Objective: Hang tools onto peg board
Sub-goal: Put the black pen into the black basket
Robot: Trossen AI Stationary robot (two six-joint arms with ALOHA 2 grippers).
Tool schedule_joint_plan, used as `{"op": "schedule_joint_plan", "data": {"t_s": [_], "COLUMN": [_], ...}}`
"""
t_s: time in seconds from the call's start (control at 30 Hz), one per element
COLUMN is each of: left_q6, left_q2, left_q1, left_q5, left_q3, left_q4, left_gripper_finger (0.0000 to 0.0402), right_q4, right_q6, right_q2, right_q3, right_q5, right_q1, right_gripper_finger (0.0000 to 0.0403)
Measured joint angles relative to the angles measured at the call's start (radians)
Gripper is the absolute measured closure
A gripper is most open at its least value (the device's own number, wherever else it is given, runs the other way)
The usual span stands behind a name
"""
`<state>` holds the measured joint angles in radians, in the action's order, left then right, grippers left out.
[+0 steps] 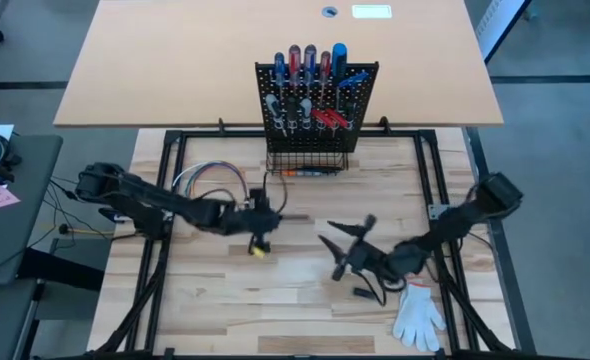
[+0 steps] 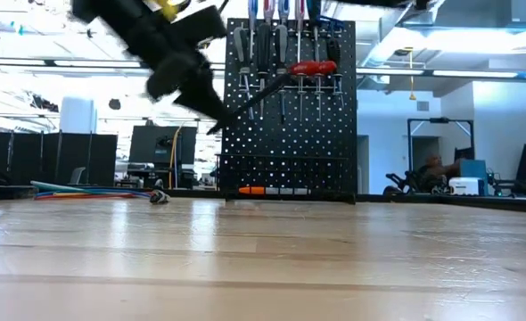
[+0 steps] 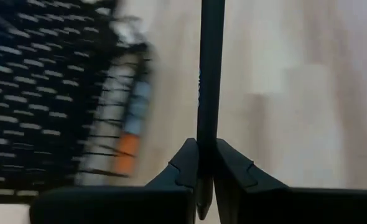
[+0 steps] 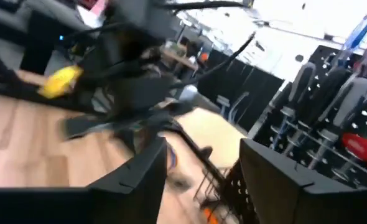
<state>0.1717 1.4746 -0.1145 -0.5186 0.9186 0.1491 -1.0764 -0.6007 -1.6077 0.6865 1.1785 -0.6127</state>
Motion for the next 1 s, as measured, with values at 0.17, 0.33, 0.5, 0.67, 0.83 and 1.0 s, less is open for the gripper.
{"op": "schedule_joint_plan", "data": {"t_s": [0.17, 0.33, 0.5, 0.67, 0.83, 1.0], "left_q6": [0.166, 0.237, 0.318, 0.365, 0.359, 0.349], "left_q2": [0.027, 0.155, 0.304, 0.393, 0.414, 0.413], "left_q1": [0.122, 0.217, 0.264, 0.301, 0.324, 0.333], "left_q5": [0.017, 0.02, -0.038, -0.085, -0.084, -0.084], "left_q3": [0.162, 0.326, 0.453, 0.545, 0.579, 0.591], "left_q4": [0.099, 0.248, 0.265, 0.263, 0.263, 0.293], "left_gripper_finger": [0.0387, 0.0387, 0.0378, 0.0357, 0.0351, 0.0322], "right_q4": [0.192, 0.197, 0.193, 0.194, 0.194, 0.194], "right_q6": [0.17, 0.164, 0.141, 0.14, 0.139, 0.127], "right_q2": [0.033, 0.034, 0.034, 0.033, 0.033, 0.033], "right_q3": [0.0, -0.001, 0.001, 0.001, 0.001, 0.001], "right_q5": [0.042, 0.102, 0.116, 0.116, 0.116, 0.116], "right_q1": [-0.077, -0.109, -0.111, -0.115, -0.121, -0.128], "right_gripper_finger": [0.0187, 0.0199, 0.0211, 0.022, 0.0226, 0.0227]}}
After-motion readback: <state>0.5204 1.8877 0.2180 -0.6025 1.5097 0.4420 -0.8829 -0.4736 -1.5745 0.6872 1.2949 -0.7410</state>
